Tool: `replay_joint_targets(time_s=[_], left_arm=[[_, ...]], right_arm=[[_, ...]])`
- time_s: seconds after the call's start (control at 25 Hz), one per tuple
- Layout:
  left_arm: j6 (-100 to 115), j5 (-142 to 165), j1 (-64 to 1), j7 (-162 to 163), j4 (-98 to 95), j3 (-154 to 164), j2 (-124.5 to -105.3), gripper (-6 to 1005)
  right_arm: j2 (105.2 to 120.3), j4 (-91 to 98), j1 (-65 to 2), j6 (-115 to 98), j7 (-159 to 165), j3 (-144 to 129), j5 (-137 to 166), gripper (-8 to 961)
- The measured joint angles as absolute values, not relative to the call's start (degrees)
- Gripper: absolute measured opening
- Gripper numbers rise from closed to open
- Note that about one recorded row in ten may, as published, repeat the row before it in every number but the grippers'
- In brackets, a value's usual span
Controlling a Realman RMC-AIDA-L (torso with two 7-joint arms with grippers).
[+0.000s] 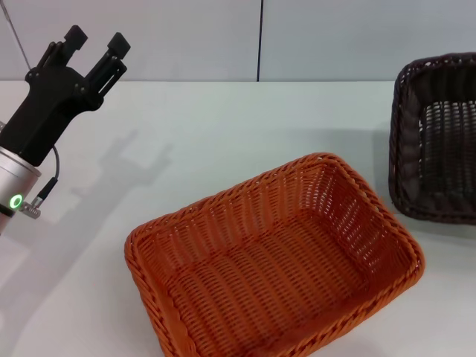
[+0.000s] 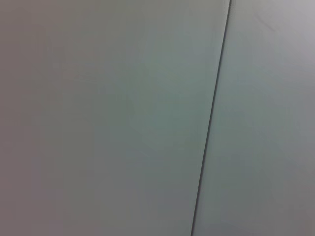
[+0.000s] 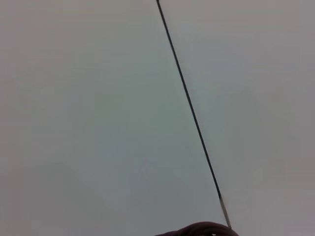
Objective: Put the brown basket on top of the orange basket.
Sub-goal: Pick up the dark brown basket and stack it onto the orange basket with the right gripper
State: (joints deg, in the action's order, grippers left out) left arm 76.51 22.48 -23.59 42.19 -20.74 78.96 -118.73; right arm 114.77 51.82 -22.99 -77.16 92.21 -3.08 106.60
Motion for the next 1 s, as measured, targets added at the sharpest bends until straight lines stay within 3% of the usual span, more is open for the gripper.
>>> replay_joint_targets(time_s=[1.0], left_arm=[[76.3, 20.5, -23.0, 41.5, -18.1, 79.0, -118.74, 814]], right_arm=[[115.37, 55.9, -25.0, -88.9, 99.5, -17.7, 83.7, 195]])
